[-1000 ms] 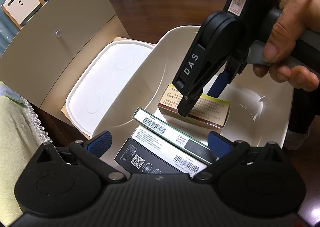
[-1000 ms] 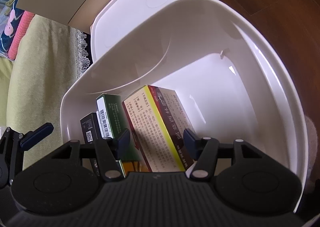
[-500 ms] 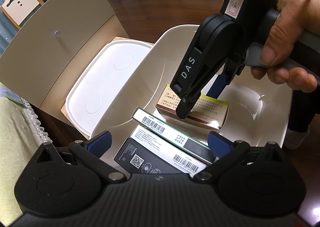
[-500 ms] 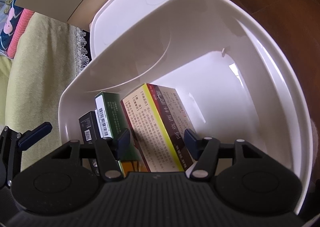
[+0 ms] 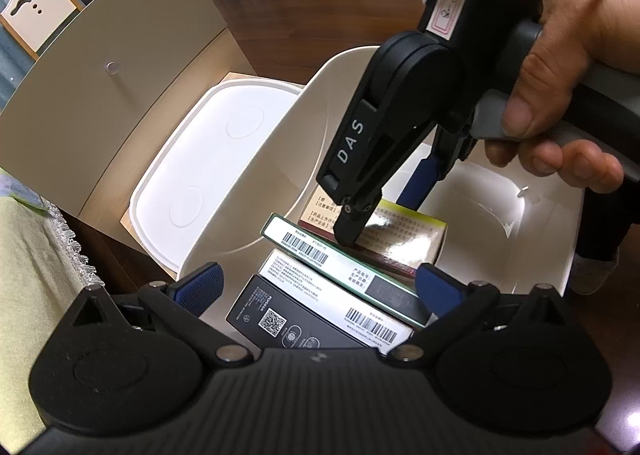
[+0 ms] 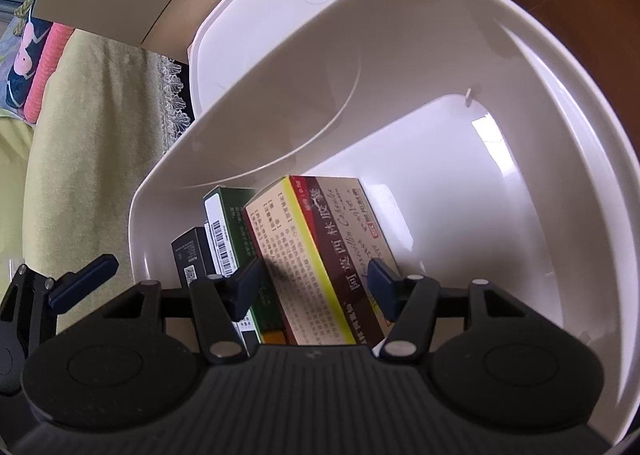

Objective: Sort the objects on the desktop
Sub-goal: 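Push the tan-pink box upright in the basin with the left tool, then withdraw both tools from the basin and turn toward the sofa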

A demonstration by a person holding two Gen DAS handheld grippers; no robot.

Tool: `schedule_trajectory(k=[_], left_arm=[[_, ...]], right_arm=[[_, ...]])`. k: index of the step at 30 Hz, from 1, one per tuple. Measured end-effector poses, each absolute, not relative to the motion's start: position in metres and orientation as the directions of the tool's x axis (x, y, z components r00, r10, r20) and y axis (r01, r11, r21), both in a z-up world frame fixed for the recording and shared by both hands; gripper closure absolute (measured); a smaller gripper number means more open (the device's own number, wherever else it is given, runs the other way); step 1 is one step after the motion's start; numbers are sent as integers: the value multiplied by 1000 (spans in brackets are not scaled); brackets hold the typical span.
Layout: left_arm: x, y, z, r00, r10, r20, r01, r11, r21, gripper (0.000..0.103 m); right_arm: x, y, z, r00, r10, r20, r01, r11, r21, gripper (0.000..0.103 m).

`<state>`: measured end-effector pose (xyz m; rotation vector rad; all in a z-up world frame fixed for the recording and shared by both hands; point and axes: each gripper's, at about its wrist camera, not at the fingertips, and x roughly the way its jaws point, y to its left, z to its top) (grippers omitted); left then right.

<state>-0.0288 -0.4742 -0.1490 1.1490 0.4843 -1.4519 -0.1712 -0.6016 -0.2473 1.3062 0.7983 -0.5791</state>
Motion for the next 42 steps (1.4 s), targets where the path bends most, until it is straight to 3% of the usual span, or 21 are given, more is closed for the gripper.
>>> schedule_trajectory(k=[26, 42], left_arm=[[-25, -472, -145, 153, -524, -838, 920, -235, 315, 0], [-26, -473, -146, 158, -516, -842, 915, -243, 321, 0]], right_arm=[[-177, -581, -234, 558, 100, -824, 786, 255, 563, 47], [-174, -589, -245, 604, 105, -790, 766, 200, 611, 47]])
